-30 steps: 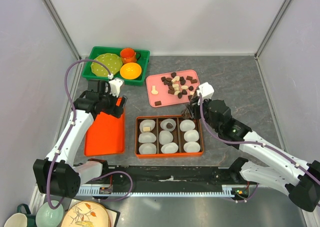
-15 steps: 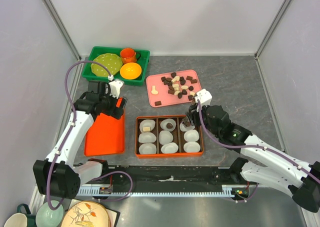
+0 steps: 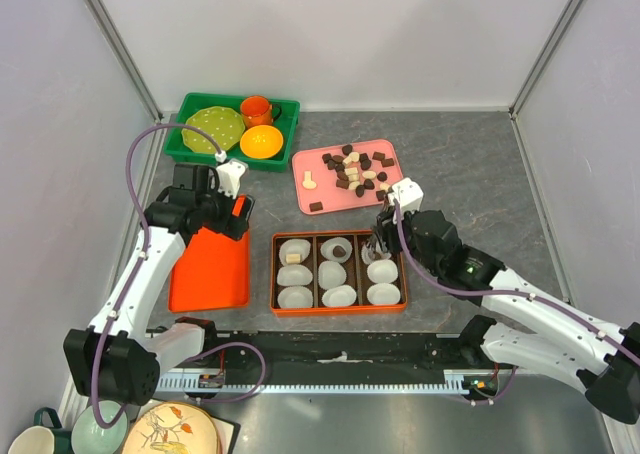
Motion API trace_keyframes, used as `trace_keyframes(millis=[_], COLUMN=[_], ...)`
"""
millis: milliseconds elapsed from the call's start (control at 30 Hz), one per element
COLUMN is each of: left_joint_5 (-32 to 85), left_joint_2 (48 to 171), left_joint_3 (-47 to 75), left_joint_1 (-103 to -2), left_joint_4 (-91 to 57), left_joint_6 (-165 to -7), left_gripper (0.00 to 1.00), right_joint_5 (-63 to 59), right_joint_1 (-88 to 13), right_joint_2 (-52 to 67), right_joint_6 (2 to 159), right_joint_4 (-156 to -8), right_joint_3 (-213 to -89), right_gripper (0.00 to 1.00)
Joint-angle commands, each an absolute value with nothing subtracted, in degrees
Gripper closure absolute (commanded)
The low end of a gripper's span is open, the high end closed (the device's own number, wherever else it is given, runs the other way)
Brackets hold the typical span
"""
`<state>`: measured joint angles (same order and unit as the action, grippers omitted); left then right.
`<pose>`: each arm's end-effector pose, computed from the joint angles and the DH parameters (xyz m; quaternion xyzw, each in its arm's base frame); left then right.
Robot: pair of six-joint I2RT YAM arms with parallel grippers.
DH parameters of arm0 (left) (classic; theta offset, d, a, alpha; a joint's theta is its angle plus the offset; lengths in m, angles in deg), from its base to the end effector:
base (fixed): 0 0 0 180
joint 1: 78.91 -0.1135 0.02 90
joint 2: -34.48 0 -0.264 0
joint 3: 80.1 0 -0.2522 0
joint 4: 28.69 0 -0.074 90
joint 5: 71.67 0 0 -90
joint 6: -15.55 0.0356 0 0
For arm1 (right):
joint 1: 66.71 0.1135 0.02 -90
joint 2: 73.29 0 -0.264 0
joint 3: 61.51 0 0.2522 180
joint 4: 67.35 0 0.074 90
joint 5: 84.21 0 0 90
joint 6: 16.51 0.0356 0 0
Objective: Pack the chocolate
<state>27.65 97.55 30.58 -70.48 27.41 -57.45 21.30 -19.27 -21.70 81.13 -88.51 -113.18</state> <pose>0.2183 -0.0382 0.2929 0.2332 0.9070 -0.0505 0.3469 0.1485 0.1477 0.2818 -0.2063 0.7942 0.1606 0.5486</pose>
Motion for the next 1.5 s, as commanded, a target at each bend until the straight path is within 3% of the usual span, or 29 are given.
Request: trace_keyframes(millis=[0,167,333,833,1467], left_joint_5=[28.88,28.44,26.06,26.16,26.41], left_joint_2=[96.18,95.91,95.65,96.53,94.86], left_joint_3=[31.38,31.55,31.99,32.08,33.49], left_joint_1=[-70.73,-70.73,-70.73,-70.82,-71.08], left_joint_4=[27.69,27.25,26.64,26.02,26.02], left_joint_6=[-56.52,-56.69,-56.78,-55.91,-55.47], left_gripper=[0.06,0.06,0.06,0.06,0.06], right_joint_5=[22.23,21.87,23.54,23.38,20.74], right_joint_1=[-18.72,-18.63,-18.72,-24.78,-28.91], right_joint_2=[-22.76,-19.52,-13.36,22.93,32.61], right_joint_6=[80.09,79.56,77.37,66.81,68.13], right_joint_4=[-87.53,-86.13,-79.12,-60.65,-57.30], right_joint_3=[-118.86,-126.06,-130.10,-143.38,-147.60], right_gripper=[0.55,0.61,0.62,0.56,0.46])
